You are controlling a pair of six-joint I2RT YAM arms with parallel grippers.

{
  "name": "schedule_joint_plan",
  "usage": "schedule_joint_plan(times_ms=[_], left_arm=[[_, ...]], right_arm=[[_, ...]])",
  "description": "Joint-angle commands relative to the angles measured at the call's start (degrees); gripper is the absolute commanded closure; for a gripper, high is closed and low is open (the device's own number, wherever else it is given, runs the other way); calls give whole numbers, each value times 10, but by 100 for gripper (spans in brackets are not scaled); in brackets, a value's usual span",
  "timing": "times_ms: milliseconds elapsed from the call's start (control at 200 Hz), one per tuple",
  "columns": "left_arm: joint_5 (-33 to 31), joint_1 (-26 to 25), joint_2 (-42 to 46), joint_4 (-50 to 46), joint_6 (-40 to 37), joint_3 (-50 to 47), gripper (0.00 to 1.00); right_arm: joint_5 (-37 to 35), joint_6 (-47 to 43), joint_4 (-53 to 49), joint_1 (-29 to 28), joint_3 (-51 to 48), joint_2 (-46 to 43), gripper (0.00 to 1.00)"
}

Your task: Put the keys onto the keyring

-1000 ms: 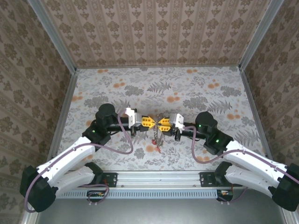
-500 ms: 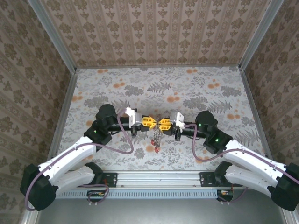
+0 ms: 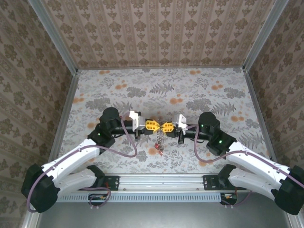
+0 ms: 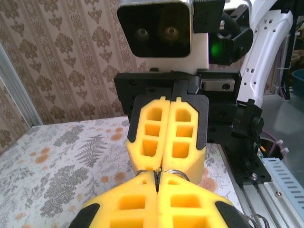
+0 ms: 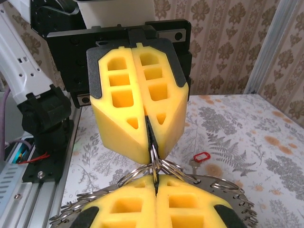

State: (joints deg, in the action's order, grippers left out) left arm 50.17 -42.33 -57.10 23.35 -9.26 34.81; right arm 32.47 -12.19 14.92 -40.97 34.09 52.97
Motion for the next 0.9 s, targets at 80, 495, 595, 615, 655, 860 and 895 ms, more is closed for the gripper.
schedule_joint_plan(times_ms=[80,495,595,615,655,860,895], left_arm=[[-50,8,30,-116,-58,9,70],[-43,24,13,-314,-129,63,62],[-39,25,12,-286,-125,53,62],[-37,25,12,-281,-125,52,62],[-34,24,10,-272,-126,47,63],[-12,23,-12,-196,-97,31,66],[-11,22,-19,-193,-95,33,67]], right_arm=[[-32,-89,-165,-2,91,-11,100],[-284,-261,-530,-85,258,107,100],[-287,-254,-535,-87,270,115,100],[-285,-253,-536,-87,271,115,100],[-281,-253,-539,-88,277,118,100],[-256,-244,-521,-91,280,123,100],[-250,-241,-514,-92,278,123,100]])
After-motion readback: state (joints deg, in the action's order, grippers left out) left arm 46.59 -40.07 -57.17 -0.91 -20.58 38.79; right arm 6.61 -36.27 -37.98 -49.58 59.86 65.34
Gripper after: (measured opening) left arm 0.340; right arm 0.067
